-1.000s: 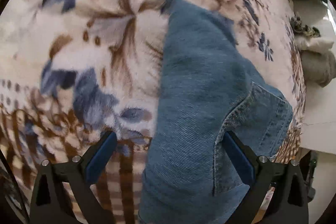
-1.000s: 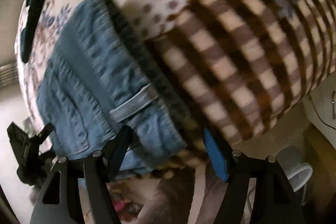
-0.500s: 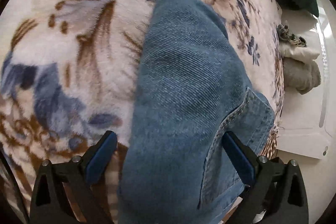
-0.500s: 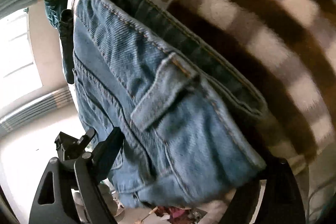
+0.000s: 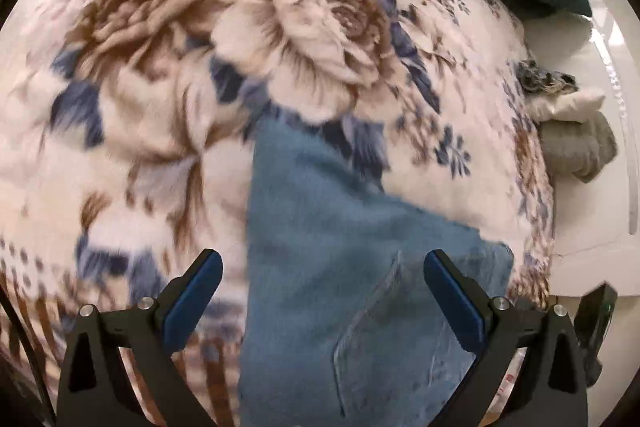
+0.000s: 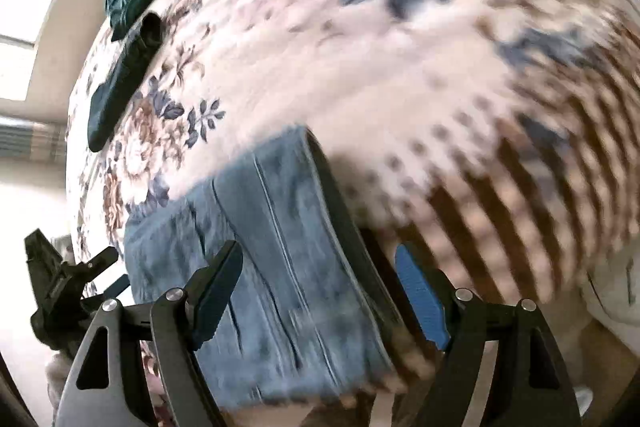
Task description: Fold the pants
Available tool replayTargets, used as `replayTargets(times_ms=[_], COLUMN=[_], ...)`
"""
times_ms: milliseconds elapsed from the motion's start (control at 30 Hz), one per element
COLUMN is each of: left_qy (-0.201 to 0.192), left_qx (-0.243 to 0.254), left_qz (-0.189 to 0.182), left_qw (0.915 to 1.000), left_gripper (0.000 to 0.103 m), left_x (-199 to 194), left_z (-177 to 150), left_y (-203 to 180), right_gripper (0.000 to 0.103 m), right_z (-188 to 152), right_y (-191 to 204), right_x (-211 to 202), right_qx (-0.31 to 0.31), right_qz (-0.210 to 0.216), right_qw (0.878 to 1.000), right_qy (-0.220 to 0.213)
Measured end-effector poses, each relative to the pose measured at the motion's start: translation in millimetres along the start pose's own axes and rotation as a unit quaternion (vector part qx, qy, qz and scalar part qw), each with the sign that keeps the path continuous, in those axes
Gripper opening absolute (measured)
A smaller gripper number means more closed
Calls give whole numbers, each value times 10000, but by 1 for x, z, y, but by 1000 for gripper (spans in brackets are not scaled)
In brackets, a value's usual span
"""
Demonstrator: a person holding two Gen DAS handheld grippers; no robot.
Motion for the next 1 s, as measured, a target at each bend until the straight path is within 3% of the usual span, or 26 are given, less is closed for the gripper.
replayTargets(times_ms=[67,100,133,233,300,333,400,567,733,900,1000], left_qy=[12,16,26,-3,17,98,132,74,94,81,68], left_qx=[65,106,184,460,591,658,654,1007,988,1095,1091], left_qz=[47,137,186,646,720,851,756,1012,931,954,900], left_qw=[10000,9998,9997,9968,9956,9941,9949,9897,9907,9894,9899], left_gripper=[103,102,102,98,62,58,48,41,39,37,35], left_x=[10,13,17,23,25,29,32,36,38,37,36], left_z=[13,20,26,38,39,40,40,34,35,34,34], left_y=[-2,-4,-5,-4,-3,-1,1,-7,-6,-7,-6], right_gripper=[76,66,42,25,25,25,26,29,30,30,21], right_z=[18,20,23,20,18,18,20,27,28,27,23], right_y=[10,17,20,45,53,57,55,44,47,50,58], right_x=[25,33,34,28,25,27,28,32,36,34,26], right_qx=[100,-4,-151,-794,-948,-974,-934,-674,-691,-787,-964], right_qz=[-10,118,156,-438,-673,-696,-635,-431,-466,-560,-739], right_qw=[9997,9996,9996,9957,9929,9925,9935,9966,9963,9953,9923], right_qy=[232,245,197,-188,-256,-233,-111,183,207,50,-238])
Point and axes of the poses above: each gripper's, at about its wrist camera, not at the fingertips, and x roughly the way its jaws point, y to its left, z to its top, the point moved 3 cm from there along x, roughly the way its jaws point, and after that the axes turned 11 degrees about -z, right-handed, at the moved point
